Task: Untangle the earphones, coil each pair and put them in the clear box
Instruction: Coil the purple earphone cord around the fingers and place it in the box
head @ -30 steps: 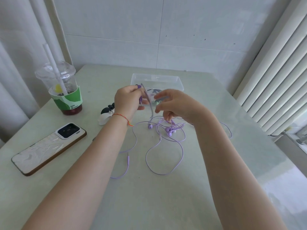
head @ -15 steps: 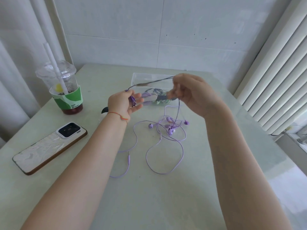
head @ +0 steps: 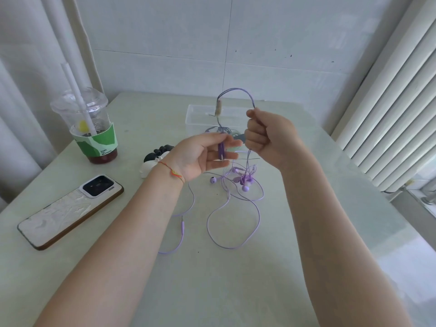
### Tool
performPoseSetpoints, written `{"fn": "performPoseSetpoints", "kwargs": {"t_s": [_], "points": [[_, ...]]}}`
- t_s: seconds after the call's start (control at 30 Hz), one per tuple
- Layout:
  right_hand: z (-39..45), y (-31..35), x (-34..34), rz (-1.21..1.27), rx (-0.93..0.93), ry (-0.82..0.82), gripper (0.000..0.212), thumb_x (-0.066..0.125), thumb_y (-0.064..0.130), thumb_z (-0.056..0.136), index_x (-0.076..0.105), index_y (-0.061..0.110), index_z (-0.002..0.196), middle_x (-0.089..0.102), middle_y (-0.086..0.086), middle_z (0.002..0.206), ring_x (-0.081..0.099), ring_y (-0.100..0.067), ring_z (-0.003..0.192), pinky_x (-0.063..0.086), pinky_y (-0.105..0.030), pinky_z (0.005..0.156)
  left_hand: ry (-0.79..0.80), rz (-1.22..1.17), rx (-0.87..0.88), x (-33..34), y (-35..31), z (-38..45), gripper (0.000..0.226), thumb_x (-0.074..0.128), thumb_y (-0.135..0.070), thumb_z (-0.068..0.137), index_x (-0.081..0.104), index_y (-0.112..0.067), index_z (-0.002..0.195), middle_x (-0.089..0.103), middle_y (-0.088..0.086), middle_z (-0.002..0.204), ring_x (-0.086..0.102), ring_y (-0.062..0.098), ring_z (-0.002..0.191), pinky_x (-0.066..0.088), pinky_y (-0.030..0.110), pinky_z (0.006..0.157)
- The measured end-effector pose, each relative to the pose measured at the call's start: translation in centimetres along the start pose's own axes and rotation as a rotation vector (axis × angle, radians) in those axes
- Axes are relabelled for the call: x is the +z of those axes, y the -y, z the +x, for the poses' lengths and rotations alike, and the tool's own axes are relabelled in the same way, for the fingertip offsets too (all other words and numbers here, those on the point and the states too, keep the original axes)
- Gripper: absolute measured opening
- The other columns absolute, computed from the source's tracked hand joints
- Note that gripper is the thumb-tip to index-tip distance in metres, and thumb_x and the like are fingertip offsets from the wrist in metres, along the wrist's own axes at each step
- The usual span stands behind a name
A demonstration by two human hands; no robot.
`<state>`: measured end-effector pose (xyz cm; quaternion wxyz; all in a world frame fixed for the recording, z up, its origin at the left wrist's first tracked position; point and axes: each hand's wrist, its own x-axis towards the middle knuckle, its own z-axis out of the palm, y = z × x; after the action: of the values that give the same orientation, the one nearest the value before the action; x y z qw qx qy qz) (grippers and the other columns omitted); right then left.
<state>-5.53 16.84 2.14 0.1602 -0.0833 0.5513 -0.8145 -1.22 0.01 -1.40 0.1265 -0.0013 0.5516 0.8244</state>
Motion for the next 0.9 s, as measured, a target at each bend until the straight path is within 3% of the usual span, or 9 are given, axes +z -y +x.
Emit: {"fn": "performPoseSetpoints", "kwargs": {"t_s": [0.1, 0.2, 0.33, 0.4, 0.47, 0.57, 0.7, 0.83, 0.9], "points": [[0.1, -0.4, 0.9, 0.112, 0.019, 0.006, 0.014, 0.043, 0.012, 0.100, 0.053, 0.008, 0.091, 0.028, 0.002, 0.058, 0.024, -0.012, 0.046, 0.026, -0.021, 0.039, 0.135, 0.088, -0.001, 0.7, 0.3, -0.2, 0.016, 0.048, -0.016, 0.099, 0.062, -0.011, 0.094, 0.072, 0.006, 0.101, 0.071, 0.019, 0.074, 0.059, 0.026, 0.063], [0.3, -0.3, 0.8, 0.140, -0.098, -0.052, 0.020, 0.038, 0.004, 0.100, 0.053, 0.006, 0.088, 0.031, 0.000, 0.062, 0.029, -0.013, 0.050, 0.030, -0.021, 0.045, 0.226, 0.268, -0.026, 0.8, 0.5, -0.6, 0.017, 0.048, -0.018, 0.100, 0.060, -0.012, 0.089, 0.071, 0.009, 0.105, 0.069, 0.022, 0.072, 0.056, 0.026, 0.061], [0.7, -0.1, 0.0, 0.146, -0.156, -0.164, 0.023, 0.032, -0.003, 0.100, 0.052, 0.005, 0.092, 0.036, -0.002, 0.061, 0.034, -0.014, 0.050, 0.033, -0.022, 0.046, 0.161, 0.375, 0.012, 0.4, 0.6, -0.5, 0.018, 0.053, -0.017, 0.099, 0.067, -0.009, 0.091, 0.070, 0.007, 0.096, 0.065, 0.016, 0.069, 0.054, 0.023, 0.059], [0.6, -0.2, -0.1, 0.078, -0.154, -0.189, 0.017, 0.035, -0.003, 0.100, 0.051, 0.003, 0.101, 0.045, -0.007, 0.062, 0.045, -0.019, 0.053, 0.044, -0.026, 0.048, 0.104, 0.387, 0.045, 0.2, 0.7, -0.2, 0.018, 0.055, -0.016, 0.098, 0.070, -0.009, 0.092, 0.070, 0.005, 0.093, 0.064, 0.014, 0.068, 0.054, 0.023, 0.059], [0.5, -0.4, 0.2, 0.015, -0.101, -0.182, 0.010, 0.041, 0.001, 0.100, 0.048, 0.000, 0.107, 0.058, -0.015, 0.071, 0.062, -0.030, 0.065, 0.059, -0.039, 0.067, 0.055, 0.291, 0.082, 0.1, 0.7, 0.0, 0.016, 0.055, -0.013, 0.097, 0.070, -0.008, 0.093, 0.071, 0.003, 0.089, 0.064, 0.013, 0.064, 0.053, 0.022, 0.057], [0.4, -1.2, 1.1, -0.126, 0.018, -0.170, 0.018, 0.043, -0.001, 0.097, 0.043, 0.002, 0.114, 0.063, -0.023, 0.091, 0.068, -0.036, 0.079, 0.056, -0.047, 0.088, -0.025, 0.147, 0.123, -0.1, 0.7, 0.4, 0.014, 0.056, -0.012, 0.096, 0.069, -0.008, 0.099, 0.071, 0.003, 0.091, 0.064, 0.013, 0.062, 0.053, 0.021, 0.055], [0.9, -2.0, 0.8, -0.565, -0.075, -0.223, 0.019, 0.052, 0.001, 0.090, 0.048, 0.012, 0.105, 0.065, -0.019, 0.114, 0.066, -0.023, 0.082, 0.054, -0.037, 0.080, -0.162, 0.042, 0.152, -0.7, 0.6, 0.6, 0.016, 0.054, -0.014, 0.098, 0.070, -0.011, 0.096, 0.069, 0.002, 0.090, 0.064, 0.009, 0.061, 0.053, 0.019, 0.056], [0.3, -1.9, 0.5, -0.862, -0.061, 0.017, 0.014, 0.064, 0.006, 0.086, 0.064, 0.014, 0.097, 0.071, -0.002, 0.093, 0.064, -0.012, 0.071, 0.046, -0.017, 0.065, -0.147, -0.105, 0.134, -1.1, 0.1, 0.3, 0.017, 0.052, -0.015, 0.099, 0.068, -0.012, 0.095, 0.070, -0.001, 0.090, 0.063, 0.007, 0.062, 0.053, 0.017, 0.055], [0.2, -2.3, 0.8, -0.954, -0.039, 0.078, 0.015, 0.066, 0.007, 0.085, 0.067, 0.015, 0.097, 0.069, 0.001, 0.086, 0.059, -0.011, 0.066, 0.046, -0.018, 0.066, -0.119, -0.158, 0.108, -1.1, -0.2, 0.2, 0.016, 0.051, -0.016, 0.099, 0.067, -0.013, 0.096, 0.071, -0.003, 0.088, 0.063, 0.006, 0.061, 0.053, 0.017, 0.053]]}}
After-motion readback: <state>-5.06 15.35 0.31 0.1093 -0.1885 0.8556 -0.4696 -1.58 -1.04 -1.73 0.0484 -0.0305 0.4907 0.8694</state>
